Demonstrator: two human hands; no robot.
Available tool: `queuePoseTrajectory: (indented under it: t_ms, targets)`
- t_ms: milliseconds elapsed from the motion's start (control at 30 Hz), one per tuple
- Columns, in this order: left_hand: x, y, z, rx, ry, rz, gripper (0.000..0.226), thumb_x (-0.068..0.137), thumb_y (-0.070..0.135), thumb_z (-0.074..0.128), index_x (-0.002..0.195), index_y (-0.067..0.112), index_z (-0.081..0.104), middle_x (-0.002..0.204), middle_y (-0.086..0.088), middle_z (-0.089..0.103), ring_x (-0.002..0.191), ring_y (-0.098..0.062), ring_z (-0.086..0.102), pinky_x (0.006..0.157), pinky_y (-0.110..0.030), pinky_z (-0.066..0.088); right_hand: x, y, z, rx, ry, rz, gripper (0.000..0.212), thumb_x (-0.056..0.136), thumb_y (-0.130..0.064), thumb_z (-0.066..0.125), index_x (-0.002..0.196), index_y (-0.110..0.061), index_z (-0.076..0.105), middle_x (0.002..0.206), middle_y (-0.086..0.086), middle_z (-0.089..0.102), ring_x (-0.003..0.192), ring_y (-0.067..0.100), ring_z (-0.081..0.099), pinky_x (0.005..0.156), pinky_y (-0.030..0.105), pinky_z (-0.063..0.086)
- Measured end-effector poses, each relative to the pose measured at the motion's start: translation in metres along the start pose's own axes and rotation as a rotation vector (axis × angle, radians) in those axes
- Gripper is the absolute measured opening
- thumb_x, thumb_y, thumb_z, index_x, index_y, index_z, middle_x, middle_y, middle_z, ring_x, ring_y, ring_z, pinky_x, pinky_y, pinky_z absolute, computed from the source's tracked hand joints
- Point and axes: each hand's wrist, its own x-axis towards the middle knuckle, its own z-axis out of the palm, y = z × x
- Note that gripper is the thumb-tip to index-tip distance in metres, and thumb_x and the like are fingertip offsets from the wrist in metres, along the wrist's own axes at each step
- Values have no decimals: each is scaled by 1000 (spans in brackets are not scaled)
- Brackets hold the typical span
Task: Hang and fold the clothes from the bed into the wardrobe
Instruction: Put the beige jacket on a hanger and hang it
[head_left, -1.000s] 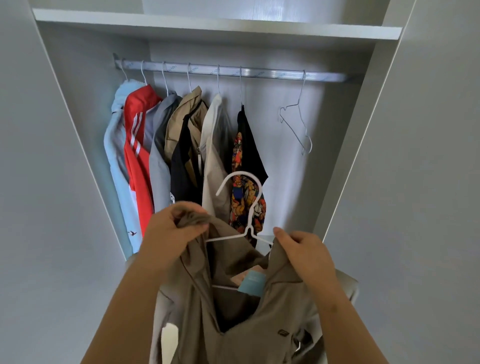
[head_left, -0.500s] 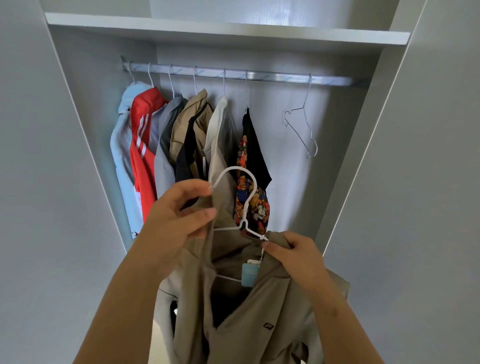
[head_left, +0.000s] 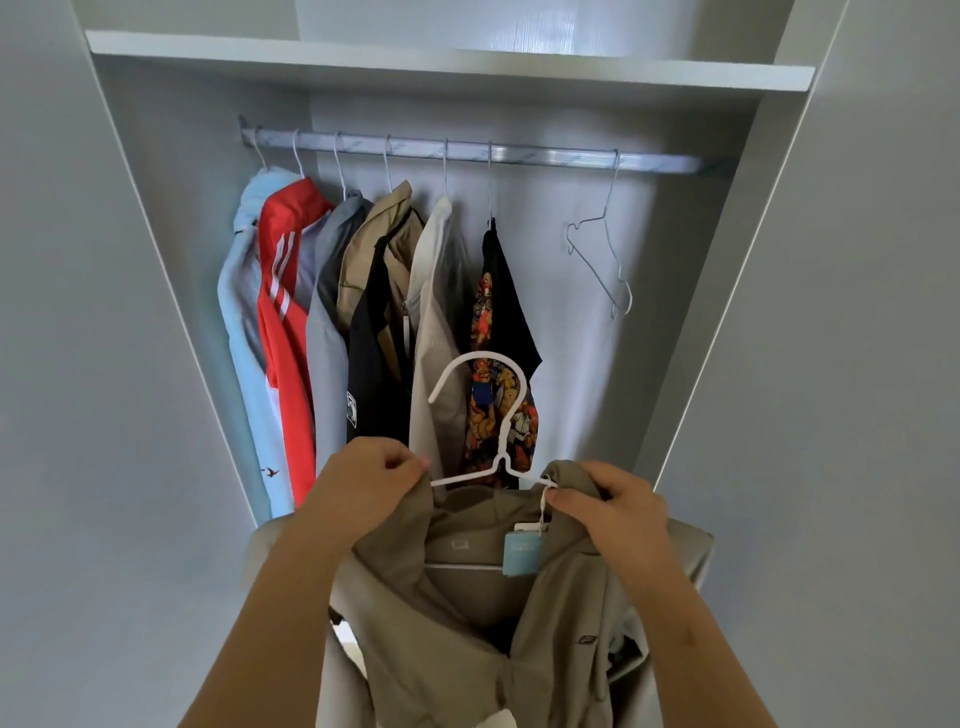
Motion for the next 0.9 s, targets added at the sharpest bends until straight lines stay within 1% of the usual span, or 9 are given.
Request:
queuePoseTrajectory:
  t_ms: [200, 300, 400, 467, 533, 600, 733, 833, 900]
  targets:
    - [0, 26, -1, -462, 454, 60, 17, 93, 20, 52, 79, 24, 60, 74, 19, 55, 67, 6, 53, 56, -1, 37, 1, 3, -3, -30, 16, -27, 50, 77, -23, 68, 62, -68, 56, 62, -33, 60, 80, 5, 59, 100, 46, 40]
    - [-7, 45, -4, -928, 214, 214, 25, 93, 7, 51, 84, 28, 62, 76, 14, 66, 72, 10, 60, 67, -5, 46, 1, 7, -2, -8, -24, -26, 37, 76, -19, 68, 63, -54, 64, 59, -15, 62, 77, 13, 62, 96, 48, 43]
    - [-5, 44, 0, -500, -40, 347, 27, 93, 12, 52, 99, 38, 55, 91, 24, 61, 88, 11, 56, 84, -14, 45, 3, 8, 2, 27, -40, -30, 17, 75, -20, 69, 74, -36, 65, 67, -2, 61, 82, 24, 63, 93, 50, 44]
    - [-4, 34, 1, -96, -94, 334, 13, 91, 41, 50, 104, 44, 53, 99, 24, 55, 92, 5, 53, 85, -20, 42, 3, 11, 2, 63, -2, -14, 25, 75, -21, 70, 68, -45, 66, 67, -12, 64, 85, 19, 62, 97, 47, 42]
    - [-6, 22, 2, 123, -194, 260, 23, 82, 64, 44, 85, 45, 56, 86, 21, 59, 83, 1, 56, 74, -21, 45, 2, 12, 0, 112, 32, 17, 37, 75, -22, 71, 64, -57, 65, 71, -19, 67, 92, 14, 61, 100, 44, 41]
    - [-8, 15, 2, 175, -196, 237, 25, 83, 59, 49, 69, 39, 54, 72, 13, 59, 70, -1, 55, 66, -23, 45, 2, 14, 0, 140, 41, 37, 41, 75, -21, 71, 62, -59, 64, 76, -19, 67, 97, 16, 60, 101, 43, 41]
    - [-9, 11, 6, 98, 10, 256, 19, 86, 42, 58, 79, 27, 64, 74, 8, 62, 70, -4, 55, 68, -29, 47, 6, 13, 2, 121, 62, -61, 36, 78, -14, 71, 63, -47, 67, 83, -17, 61, 98, 19, 58, 97, 41, 43]
    - [-11, 11, 7, 58, 174, 212, 14, 86, 40, 60, 77, 29, 63, 73, 9, 63, 68, -2, 54, 62, -22, 43, 11, 11, 0, 161, 142, -184, 25, 81, -7, 68, 76, -31, 66, 93, -12, 54, 100, 17, 54, 87, 25, 44]
    - [-12, 11, 5, -8, 268, 185, 9, 85, 36, 63, 77, 32, 63, 73, 12, 62, 67, 0, 52, 62, -18, 41, 7, 9, 0, 242, 163, -236, 32, 82, -4, 66, 79, -35, 64, 91, -12, 57, 91, 9, 56, 78, 16, 45]
